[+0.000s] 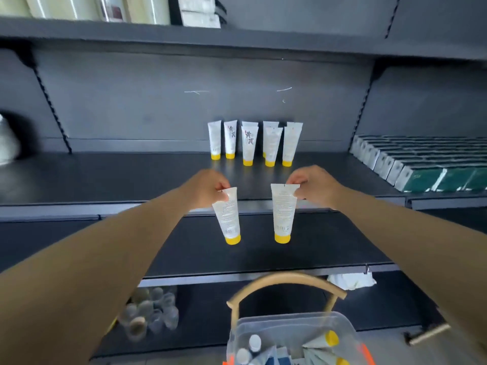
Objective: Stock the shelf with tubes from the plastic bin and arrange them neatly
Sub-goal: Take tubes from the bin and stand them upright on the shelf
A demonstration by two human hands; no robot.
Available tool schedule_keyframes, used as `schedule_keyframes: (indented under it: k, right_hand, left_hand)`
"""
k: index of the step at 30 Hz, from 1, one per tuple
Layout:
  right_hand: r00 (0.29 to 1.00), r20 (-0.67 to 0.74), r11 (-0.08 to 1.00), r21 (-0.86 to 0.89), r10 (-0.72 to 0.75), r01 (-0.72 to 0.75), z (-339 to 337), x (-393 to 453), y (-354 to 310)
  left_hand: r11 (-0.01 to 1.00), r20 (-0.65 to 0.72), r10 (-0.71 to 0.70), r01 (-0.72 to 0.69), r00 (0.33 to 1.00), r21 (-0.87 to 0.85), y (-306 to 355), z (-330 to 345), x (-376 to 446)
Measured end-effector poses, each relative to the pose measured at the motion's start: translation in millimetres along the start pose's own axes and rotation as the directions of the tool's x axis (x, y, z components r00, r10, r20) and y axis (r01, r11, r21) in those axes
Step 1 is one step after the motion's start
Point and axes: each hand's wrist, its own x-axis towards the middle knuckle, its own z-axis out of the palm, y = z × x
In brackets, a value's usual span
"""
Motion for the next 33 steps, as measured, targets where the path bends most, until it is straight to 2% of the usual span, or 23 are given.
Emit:
schedule_keyframes:
  k: [6,15,21,26,33]
  right_hand:
    - [0.996,-0.061,0.995,0.064,-0.072,0.076,-21.5,68.8,-33.3]
    - [0.981,-0.105,0.986,0.029,-0.16,0.164,2.5,206.6,-53.9]
    - [0.977,-0.177,0.991,0.043,-0.118,0.128,34.9,281.4,-58.1]
    - [0.971,-0.226,0.997,0.008,-0.076,0.08,58.1,318.2,-56.1]
    - [0.974,-0.227,0.999,0.029,-0.008,0.015,77.0,340.2,-46.1]
  left_hand:
    - [0.999,-0.135,-0.049,0.052,0.99,0.016,-23.2,-53.1,49.8]
    - [0.973,-0.2,-0.21,0.224,0.957,0.048,-76.6,-71.1,156.8]
    - [0.957,-0.237,-0.279,0.29,0.931,0.016,-111.4,-63.6,218.4]
    - [0.96,-0.23,-0.257,0.275,0.939,0.053,-133.1,-50.8,255.2]
    - [0.968,-0.207,-0.234,0.246,0.95,0.036,-154.7,-43.6,293.4]
